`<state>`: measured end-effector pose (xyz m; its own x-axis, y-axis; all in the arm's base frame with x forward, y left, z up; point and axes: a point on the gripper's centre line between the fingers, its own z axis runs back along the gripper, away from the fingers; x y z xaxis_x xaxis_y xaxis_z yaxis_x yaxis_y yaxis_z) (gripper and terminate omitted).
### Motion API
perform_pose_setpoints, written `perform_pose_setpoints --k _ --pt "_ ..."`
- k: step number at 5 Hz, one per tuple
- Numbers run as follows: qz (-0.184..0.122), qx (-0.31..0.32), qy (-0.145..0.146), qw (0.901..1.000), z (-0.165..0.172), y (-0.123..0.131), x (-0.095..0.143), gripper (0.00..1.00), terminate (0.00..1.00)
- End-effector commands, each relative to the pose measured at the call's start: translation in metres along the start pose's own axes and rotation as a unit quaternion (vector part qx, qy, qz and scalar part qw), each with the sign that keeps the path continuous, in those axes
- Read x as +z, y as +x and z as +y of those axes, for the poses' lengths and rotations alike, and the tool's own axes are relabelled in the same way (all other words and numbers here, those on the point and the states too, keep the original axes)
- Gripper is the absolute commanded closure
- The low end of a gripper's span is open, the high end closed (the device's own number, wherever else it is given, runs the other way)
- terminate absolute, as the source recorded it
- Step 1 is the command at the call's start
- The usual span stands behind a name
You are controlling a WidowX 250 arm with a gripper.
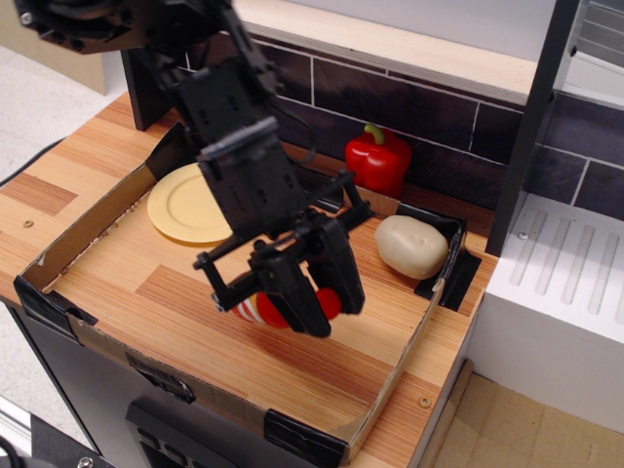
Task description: Upright hot sauce bottle
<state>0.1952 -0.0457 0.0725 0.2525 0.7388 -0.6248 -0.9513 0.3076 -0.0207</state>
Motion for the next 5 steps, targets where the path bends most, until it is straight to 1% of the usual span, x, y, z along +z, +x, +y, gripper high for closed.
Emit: perform_pose_setpoints --k 1,2,3,4,5 --pt "0.141 -0.020 0.011 0.9898 -0.008 0.002 0.012 1.00 0.00" --pt "0.206 -0.009 0.033 0.9779 -0.006 0.001 0.014 1.00 0.00" --pt "0.239 -0.001 0.047 0.9698 -0.005 0.004 0.009 1.00 0.00" --pt "0.271 -0.010 0.055 0.9609 -0.004 0.007 0.006 1.00 0.00" --pt "0.314 -0.035 0.058 0.9470 -0.007 0.012 0.008 1.00 0.00"
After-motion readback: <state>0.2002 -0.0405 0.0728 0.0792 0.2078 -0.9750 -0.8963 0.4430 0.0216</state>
